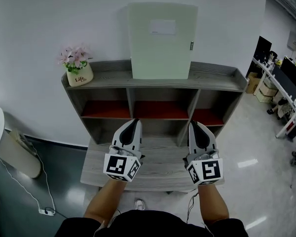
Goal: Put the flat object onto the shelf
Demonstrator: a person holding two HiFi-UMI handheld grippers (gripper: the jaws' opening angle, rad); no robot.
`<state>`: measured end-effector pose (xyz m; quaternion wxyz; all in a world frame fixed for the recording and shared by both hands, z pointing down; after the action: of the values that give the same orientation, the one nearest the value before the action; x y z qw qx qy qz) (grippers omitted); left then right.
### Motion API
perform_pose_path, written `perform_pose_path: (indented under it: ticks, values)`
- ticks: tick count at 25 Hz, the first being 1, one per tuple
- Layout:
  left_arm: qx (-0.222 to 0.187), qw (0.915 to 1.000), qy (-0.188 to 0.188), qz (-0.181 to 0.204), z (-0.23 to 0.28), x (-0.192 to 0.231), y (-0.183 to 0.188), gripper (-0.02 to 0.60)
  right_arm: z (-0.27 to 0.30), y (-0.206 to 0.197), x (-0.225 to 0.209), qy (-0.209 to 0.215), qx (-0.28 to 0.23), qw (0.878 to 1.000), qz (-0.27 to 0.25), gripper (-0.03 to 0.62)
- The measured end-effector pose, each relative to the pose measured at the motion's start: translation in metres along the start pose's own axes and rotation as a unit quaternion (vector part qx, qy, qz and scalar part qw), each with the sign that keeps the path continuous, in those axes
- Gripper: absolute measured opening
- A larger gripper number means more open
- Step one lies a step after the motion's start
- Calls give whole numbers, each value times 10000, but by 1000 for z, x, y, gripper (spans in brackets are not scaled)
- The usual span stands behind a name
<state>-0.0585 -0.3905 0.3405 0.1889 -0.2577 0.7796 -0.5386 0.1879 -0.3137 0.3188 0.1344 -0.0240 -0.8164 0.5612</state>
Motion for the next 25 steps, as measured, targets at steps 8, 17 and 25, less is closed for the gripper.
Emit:
perform_pose_path:
  ticks: [8,17,25]
  values:
    - [561,9983,78,-162,-47,-28,-29,8,-50,-29,18,27,512,9983,261,25]
    - [593,9978,287,-77,-82,-51,-33,6,-80,-35,34,156,497,9985,188,23]
    - [693,9968,388,-56,-99,-62,-41,6,-91,-37,45,123,460,9989,28,23]
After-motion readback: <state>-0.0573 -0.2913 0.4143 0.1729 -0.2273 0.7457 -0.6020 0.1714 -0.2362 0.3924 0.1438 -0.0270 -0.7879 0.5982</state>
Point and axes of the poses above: the fingertips, and each gripper's own axes: z forward along the fingers, x to its left, y out of its top, the point moved 10 cm from there along -z, backward along the fingers, and after that the axes turned 2 degrees about y, right-handed, at the moved point
